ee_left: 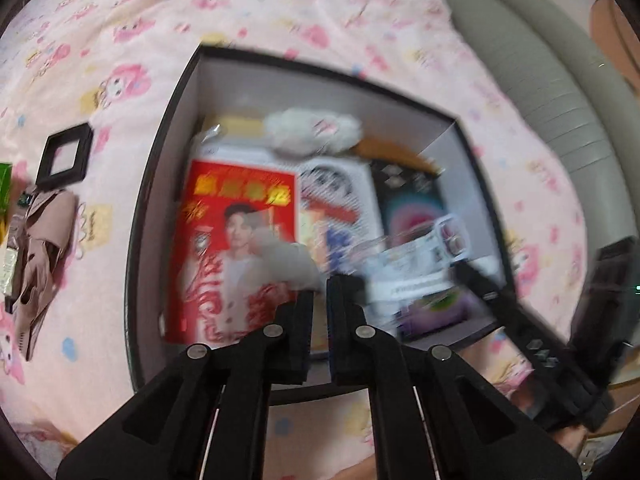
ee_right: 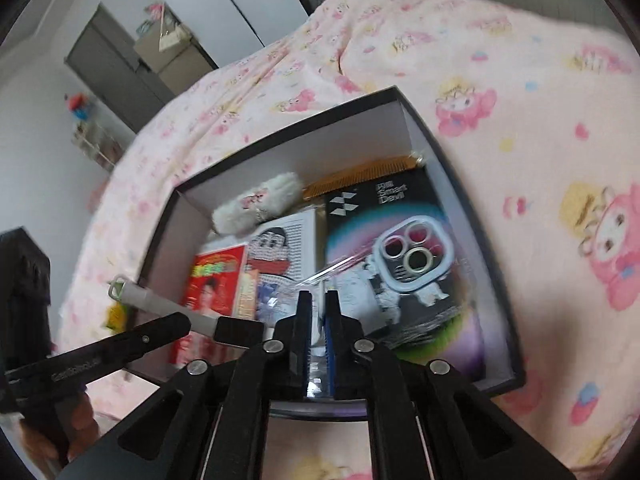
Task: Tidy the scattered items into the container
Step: 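Lower the white smartwatch into the box and open the left gripper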
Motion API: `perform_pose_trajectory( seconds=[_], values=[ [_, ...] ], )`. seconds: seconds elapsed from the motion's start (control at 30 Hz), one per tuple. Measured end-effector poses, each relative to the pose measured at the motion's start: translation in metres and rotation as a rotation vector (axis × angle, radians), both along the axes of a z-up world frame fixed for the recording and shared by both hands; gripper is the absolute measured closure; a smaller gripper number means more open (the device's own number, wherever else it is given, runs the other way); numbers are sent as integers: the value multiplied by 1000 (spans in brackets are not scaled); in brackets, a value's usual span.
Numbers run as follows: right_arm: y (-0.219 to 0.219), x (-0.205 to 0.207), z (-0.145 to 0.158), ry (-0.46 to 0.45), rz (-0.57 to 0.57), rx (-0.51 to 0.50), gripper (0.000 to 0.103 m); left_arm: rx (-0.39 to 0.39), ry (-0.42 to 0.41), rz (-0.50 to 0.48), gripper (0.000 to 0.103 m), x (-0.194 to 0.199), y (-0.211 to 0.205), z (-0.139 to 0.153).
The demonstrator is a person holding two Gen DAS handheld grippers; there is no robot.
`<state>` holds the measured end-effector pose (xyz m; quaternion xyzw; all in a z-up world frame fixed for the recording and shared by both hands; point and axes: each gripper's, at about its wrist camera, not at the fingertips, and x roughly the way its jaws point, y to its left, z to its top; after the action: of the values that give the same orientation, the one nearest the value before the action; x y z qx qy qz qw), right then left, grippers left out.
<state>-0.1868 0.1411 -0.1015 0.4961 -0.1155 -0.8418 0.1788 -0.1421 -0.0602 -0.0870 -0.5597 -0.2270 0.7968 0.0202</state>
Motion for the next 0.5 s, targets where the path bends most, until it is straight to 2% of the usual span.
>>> perform_pose_trajectory(
  seconds=[0.03,0.1,0.13,0.2,0.23,0.27,0.33,0.4,0.5],
  values=[
    [-1,2,2,14,-6,39,91,19,-23,6,90,0,-2,-4],
    [2,10,15,90,-29,94,88,42,-25,28,69,8,-11,-6],
    [6,15,24,140,-48,119,84,37,-2,41,66,13,-16,0],
    [11,19,34,223,-93,178,70,-3,25,45,54,20,-22,11],
    [14,20,41,260,-114,209,62,-42,50,33,54,23,-21,18],
    [15,19,43,274,-113,219,62,-81,69,31,55,20,-18,20],
    [12,13,44,253,-71,232,62,-150,97,22,67,14,-13,25],
    [0,5,38,214,-2,228,62,-129,101,-23,73,-3,-2,18],
    [-27,-5,18,145,101,206,62,-95,23,-108,78,-31,17,-5]
  ],
)
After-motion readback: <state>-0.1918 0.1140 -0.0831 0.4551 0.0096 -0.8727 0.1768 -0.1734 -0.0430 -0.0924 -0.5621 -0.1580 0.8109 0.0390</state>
